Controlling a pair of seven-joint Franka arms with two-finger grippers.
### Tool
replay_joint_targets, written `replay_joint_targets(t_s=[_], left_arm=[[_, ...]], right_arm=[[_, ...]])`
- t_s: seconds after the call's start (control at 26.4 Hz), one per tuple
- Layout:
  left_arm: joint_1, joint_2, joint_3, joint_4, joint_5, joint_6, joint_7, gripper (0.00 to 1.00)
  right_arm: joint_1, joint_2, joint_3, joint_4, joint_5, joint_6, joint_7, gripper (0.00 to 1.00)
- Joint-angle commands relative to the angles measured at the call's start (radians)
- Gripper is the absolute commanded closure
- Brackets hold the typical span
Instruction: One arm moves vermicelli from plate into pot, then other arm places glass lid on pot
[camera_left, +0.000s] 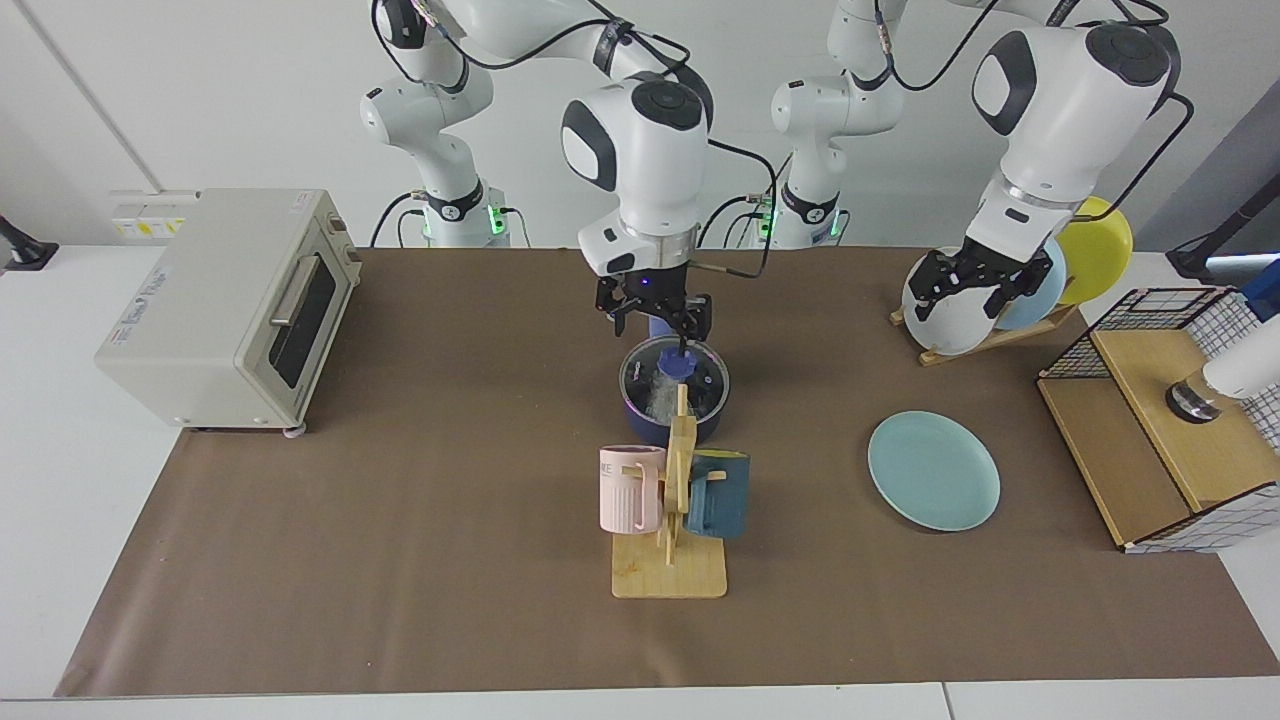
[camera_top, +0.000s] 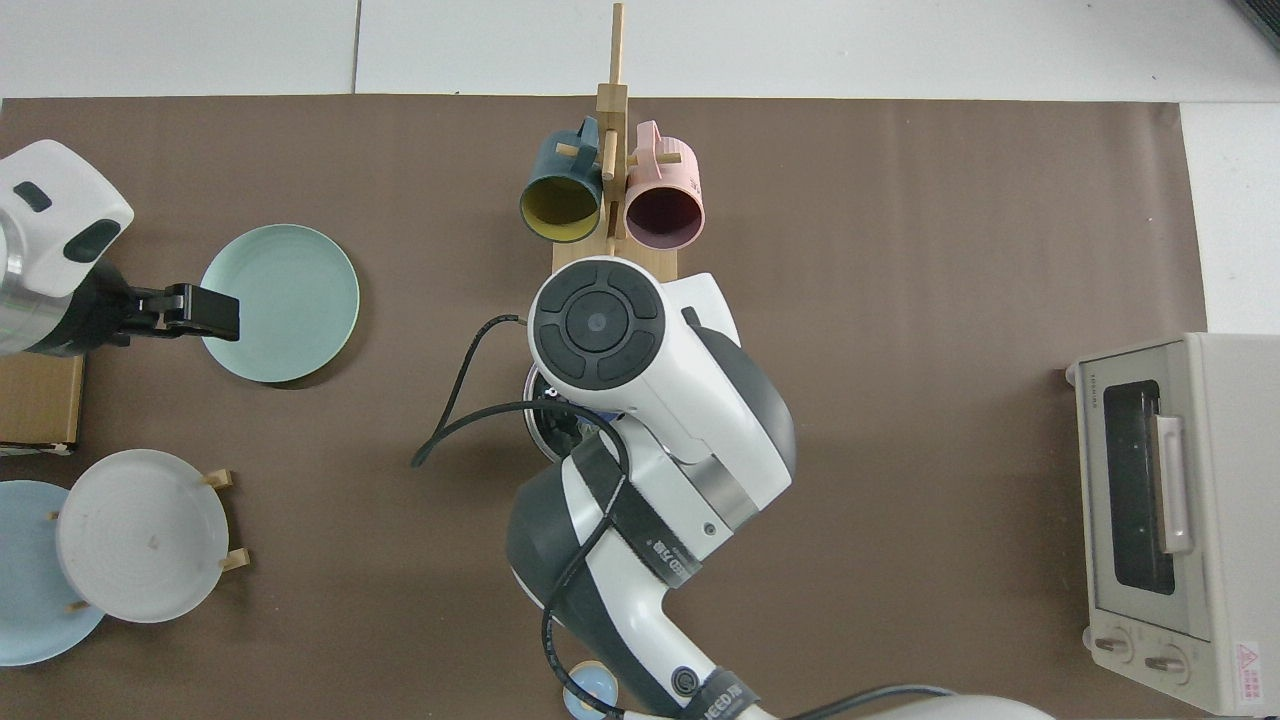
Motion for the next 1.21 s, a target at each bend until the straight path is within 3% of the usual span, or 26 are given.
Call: replay_joint_targets(t_s=[0.0, 0.68, 0.95, 1.18], left_arm=[[0.002, -0.018, -0.001, -0.009, -0.007, -0.011, 0.012, 0.0], [0.007, -0.018, -0.002, -0.009, -0.007, -0.011, 0.012, 0.0], [0.018, -0.018, -0.004, -0.009, -0.007, -0.011, 0.012, 0.0], [0.032, -0.018, -0.004, -0.009, -0.005, -0.011, 0.012, 0.0]], right_arm=[[-0.093, -0.06, 0.012, -0.017, 0.03, -0.066, -0.197, 0.0], [-0.453, -0.155, 0.011, -0.021, 0.027, -0.195, -0.946, 0.0], [-0.507, -0.217, 0.009, -0.041, 0.017, -0.232, -0.982, 0.0], [-0.548, -0.355, 0.011, -0.173, 0.014, -0.241, -0.991, 0.0]])
